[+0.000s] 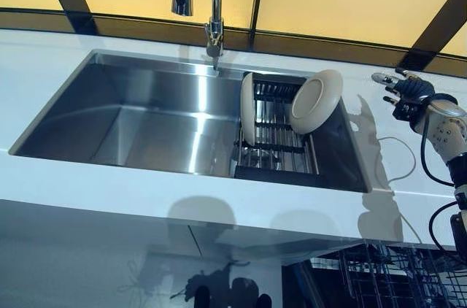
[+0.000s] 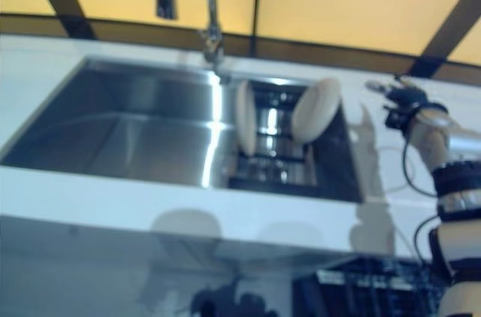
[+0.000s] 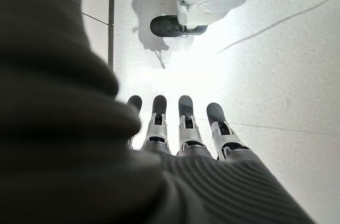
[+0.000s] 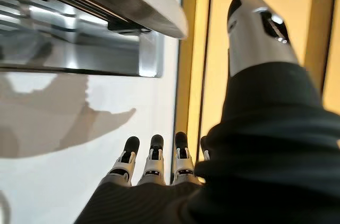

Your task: Take plates into dishwasher

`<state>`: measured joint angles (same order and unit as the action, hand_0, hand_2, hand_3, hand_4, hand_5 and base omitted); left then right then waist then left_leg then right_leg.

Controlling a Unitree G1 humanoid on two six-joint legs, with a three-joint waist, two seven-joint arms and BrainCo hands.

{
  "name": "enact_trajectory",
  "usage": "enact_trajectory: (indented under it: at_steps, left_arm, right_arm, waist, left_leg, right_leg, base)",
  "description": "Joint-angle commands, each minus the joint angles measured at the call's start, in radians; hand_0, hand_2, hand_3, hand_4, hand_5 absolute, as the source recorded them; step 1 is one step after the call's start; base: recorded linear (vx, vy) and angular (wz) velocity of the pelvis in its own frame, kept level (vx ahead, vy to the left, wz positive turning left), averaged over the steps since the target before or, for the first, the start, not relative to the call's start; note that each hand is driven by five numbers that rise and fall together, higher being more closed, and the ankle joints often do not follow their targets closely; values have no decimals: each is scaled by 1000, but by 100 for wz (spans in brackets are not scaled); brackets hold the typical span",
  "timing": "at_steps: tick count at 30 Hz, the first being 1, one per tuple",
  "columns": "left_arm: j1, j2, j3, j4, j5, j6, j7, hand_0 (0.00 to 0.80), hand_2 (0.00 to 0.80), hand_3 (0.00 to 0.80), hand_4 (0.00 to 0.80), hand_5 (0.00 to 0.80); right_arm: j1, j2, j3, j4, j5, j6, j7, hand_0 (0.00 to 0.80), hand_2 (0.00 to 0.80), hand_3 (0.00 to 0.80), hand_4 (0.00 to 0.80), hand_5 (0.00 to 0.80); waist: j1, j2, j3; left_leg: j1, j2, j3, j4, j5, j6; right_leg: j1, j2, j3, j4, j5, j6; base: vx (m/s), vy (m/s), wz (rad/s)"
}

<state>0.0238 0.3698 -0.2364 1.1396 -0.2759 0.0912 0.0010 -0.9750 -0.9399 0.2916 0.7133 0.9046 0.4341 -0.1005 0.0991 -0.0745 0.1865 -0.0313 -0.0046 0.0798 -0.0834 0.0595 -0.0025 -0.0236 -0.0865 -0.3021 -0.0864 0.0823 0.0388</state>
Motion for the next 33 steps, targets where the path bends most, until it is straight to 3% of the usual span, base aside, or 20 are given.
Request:
enact_trajectory:
  at_steps: [1,33]
  left_arm:
    - [-30,19,-57,29,6,-20,15,0,0,0,0,0]
    - [-28,7,-70,23,-14,-25,21,0,0,0,0,0]
  right_arm:
    - [-168,-28,67,-19,-31,-20,6,0,0,0,0,0]
    - [-218,17,109,-59,-34,23,9,0,0,0,0,0]
  waist:
    - [13,0,15]
    - [15,10,36]
  left_leg:
    - [-6,-15,3,-4,-70,4]
    - [-7,-22,-8,-4,-65,-2]
  right_leg:
    - [23,22,-2,-1,-59,34]
    - [27,19,-4,-1,-67,27]
  base:
    - [20,-11,5]
    - [0,0,0]
